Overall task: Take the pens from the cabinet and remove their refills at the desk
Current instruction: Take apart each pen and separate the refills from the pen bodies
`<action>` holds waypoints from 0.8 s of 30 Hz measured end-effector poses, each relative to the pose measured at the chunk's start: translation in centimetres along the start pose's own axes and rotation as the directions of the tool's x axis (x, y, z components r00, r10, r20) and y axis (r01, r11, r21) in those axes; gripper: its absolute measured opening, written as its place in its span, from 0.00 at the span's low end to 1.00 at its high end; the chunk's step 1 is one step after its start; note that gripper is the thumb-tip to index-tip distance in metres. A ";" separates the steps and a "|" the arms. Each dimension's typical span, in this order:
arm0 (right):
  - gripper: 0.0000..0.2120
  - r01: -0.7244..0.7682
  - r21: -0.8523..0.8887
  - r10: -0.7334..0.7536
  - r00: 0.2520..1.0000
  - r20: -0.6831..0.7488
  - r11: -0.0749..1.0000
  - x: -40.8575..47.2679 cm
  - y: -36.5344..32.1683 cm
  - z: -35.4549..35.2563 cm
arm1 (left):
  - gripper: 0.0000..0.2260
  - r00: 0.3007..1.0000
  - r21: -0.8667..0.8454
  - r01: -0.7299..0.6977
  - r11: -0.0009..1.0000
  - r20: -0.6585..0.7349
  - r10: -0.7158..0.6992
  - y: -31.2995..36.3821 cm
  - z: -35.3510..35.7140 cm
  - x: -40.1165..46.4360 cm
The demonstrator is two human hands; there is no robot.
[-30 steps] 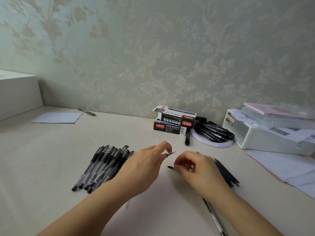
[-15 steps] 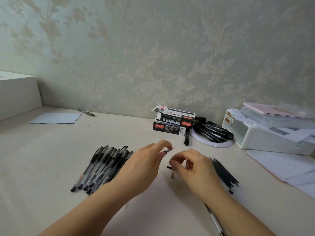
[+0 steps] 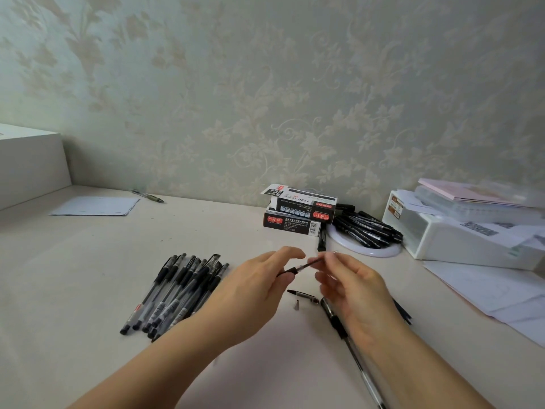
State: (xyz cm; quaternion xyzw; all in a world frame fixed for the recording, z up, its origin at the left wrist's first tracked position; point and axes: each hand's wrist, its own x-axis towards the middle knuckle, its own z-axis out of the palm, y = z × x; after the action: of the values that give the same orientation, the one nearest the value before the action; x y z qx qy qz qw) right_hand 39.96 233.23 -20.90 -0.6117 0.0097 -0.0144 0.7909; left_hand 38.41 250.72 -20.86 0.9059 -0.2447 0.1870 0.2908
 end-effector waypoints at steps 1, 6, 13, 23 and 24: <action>0.08 0.031 0.029 -0.029 0.997 -0.068 0.999 0.3 -0.2 -0.3 | 0.13 1.000 0.013 0.014 1.000 -0.002 -0.014 -0.1 0.0 0.0; 0.09 0.201 -0.056 -0.208 0.920 -0.333 0.978 1.9 -1.3 -2.8 | 0.11 0.999 0.054 0.046 0.997 -0.031 -0.045 -0.4 0.0 0.0; 0.06 0.190 -0.836 -0.458 0.885 -0.081 0.515 2.8 -1.1 -6.1 | 0.07 0.983 0.090 0.166 0.982 -0.093 -0.158 -1.5 -0.3 0.1; 0.06 0.061 -0.965 -0.398 0.916 -0.047 0.255 2.5 -0.3 -6.3 | 0.05 0.957 0.079 0.268 0.960 -0.136 -0.256 -2.1 -0.5 0.3; 0.06 0.058 -0.966 -0.396 0.917 -0.047 0.250 2.5 -0.4 -6.3 | 0.05 0.955 0.084 0.277 0.957 -0.132 -0.265 -2.1 -0.6 0.3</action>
State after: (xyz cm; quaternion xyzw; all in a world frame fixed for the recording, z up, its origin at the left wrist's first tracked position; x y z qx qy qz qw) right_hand 42.26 226.92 -22.14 -0.9454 0.0391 -0.2079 0.2480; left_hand 39.68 252.49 -21.14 0.9316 -0.0907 0.2112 0.2816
